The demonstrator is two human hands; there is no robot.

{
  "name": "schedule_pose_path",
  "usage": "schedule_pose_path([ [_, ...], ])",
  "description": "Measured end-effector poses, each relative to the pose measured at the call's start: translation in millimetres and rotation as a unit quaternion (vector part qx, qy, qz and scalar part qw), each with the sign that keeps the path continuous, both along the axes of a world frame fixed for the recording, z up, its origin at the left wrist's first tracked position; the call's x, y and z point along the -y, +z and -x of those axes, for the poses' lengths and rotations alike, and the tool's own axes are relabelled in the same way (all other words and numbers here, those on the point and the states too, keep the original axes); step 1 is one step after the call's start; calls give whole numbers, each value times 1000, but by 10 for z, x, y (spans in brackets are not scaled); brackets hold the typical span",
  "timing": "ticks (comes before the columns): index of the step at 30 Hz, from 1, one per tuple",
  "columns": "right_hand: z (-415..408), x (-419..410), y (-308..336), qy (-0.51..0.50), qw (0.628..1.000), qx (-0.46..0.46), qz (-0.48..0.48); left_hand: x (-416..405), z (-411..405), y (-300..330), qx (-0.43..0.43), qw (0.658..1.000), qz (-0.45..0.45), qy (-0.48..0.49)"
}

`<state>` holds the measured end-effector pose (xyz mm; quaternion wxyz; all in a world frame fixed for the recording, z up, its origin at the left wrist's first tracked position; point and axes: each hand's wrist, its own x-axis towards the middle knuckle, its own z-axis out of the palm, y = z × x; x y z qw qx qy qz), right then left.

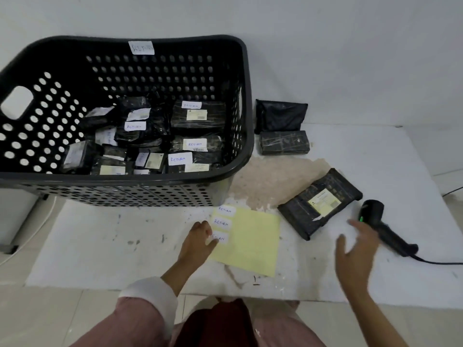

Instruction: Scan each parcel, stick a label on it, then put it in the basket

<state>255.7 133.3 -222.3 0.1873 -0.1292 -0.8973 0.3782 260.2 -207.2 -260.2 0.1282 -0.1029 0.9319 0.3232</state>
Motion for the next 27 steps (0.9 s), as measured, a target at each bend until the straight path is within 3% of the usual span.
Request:
schedule_pose_path([
  [5,-220,997,-225,212,969,128,19,-34,-30,-114,4,999,-29,-42],
  [9,-268,1472,-508,313,910,250,-102,-82,12,-189,17,997,-37,-61],
  [12,-290,1599,-599,312,886,293,-177,-117,90,-212,43,998,-11,-51],
  [17,-302,1636,-633,309,873,313,-210,-211,170,-262,70,994,75,-44],
  [27,-308,1774,-540,285,853,318,-300,-236,90,-288,20,991,98,-84],
])
